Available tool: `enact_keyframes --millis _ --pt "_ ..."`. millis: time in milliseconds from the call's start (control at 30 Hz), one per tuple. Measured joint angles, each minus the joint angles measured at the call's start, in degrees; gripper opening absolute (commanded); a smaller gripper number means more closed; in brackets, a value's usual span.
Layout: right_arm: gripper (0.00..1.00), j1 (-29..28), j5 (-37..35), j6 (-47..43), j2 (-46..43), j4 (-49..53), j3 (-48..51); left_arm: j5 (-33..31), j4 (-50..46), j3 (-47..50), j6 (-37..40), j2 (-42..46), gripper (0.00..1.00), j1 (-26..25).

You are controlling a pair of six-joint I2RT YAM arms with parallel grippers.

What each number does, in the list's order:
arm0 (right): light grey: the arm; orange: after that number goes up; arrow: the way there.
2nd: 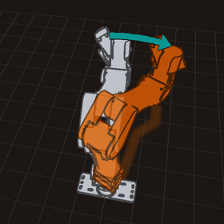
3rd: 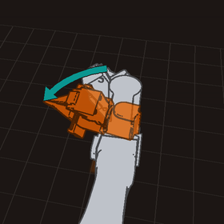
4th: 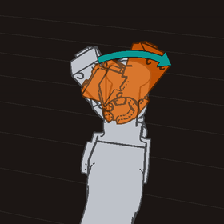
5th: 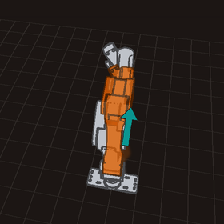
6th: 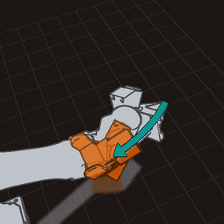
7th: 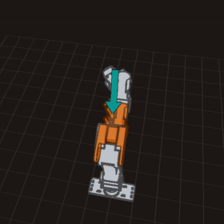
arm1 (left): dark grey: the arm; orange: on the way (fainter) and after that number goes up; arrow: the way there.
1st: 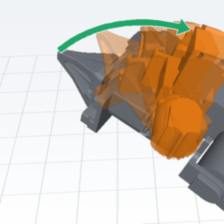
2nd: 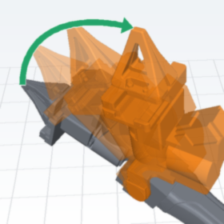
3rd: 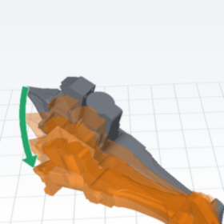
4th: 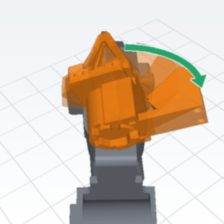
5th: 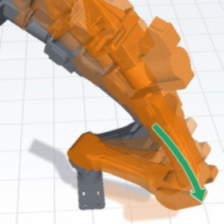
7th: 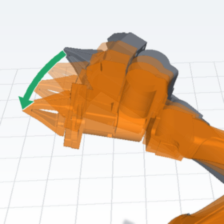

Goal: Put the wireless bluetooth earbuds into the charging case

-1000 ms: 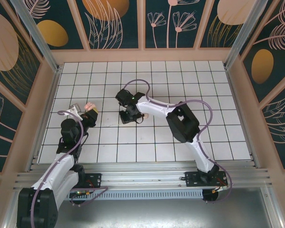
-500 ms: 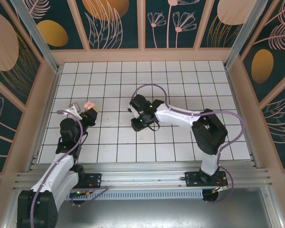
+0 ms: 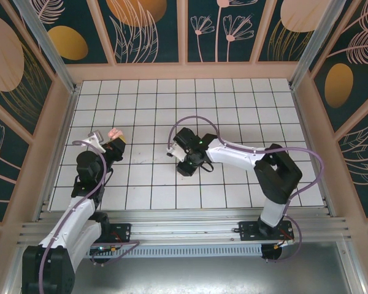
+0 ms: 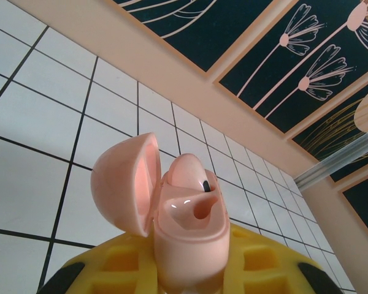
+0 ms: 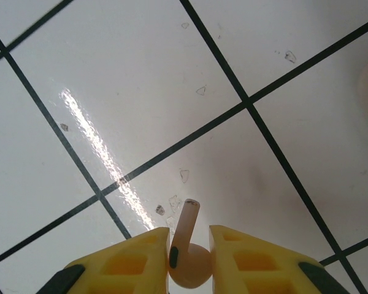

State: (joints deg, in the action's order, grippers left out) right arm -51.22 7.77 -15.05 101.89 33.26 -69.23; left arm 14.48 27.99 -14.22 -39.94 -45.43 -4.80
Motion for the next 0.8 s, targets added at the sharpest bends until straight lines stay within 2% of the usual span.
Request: enact_keyframes --millis 433,633,800 --pt "0.24 -0.72 -1.38 -4.17 6.21 2.23 -0.02 -0.04 -0.81 -0.48 1.38 0.17 0.06 0.0" --pt "0.42 -0.81 -1.07 -4.0 6.21 2.45 -0.24 -0.04 -1.01 -0.48 1.4 0.17 0.06 0.0" --pt "0.43 -0.83 0.04 -1.97 6.21 2.84 -3.3 -0.02 -1.03 -0.48 1.53 0.17 0.06 0.0"
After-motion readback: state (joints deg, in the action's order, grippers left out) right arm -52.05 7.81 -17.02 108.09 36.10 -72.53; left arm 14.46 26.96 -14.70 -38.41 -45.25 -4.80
